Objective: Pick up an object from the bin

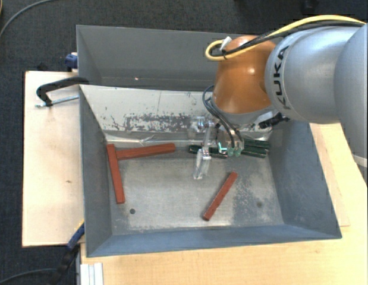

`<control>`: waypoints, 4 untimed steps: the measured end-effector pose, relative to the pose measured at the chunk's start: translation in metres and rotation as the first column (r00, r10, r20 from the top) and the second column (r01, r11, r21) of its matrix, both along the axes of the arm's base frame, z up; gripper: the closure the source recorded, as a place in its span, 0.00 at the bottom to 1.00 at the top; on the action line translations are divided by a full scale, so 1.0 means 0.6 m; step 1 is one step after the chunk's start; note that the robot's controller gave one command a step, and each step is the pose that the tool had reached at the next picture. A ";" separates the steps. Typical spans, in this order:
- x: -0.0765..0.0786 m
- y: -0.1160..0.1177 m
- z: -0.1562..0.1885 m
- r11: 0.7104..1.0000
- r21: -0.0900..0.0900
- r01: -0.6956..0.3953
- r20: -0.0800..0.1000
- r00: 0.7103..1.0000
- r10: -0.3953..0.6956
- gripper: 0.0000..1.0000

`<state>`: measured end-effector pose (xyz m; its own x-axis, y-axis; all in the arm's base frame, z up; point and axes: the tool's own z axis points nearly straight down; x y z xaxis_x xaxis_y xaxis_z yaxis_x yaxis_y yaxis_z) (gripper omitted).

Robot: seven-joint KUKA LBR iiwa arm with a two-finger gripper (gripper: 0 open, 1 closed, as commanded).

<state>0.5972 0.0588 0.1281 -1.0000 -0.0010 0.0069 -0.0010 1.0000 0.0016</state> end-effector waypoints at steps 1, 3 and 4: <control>-0.042 -0.099 -0.094 1.000 -0.001 -0.030 0.014 0.999 0.030 0.00; -0.171 -0.101 -0.097 0.932 0.000 -0.362 0.007 0.932 0.362 0.00; -0.171 -0.101 -0.096 0.932 0.000 -0.361 0.007 0.932 0.361 1.00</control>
Offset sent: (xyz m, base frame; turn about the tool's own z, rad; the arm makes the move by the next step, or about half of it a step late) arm -0.0271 -0.0601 -0.0581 -0.0305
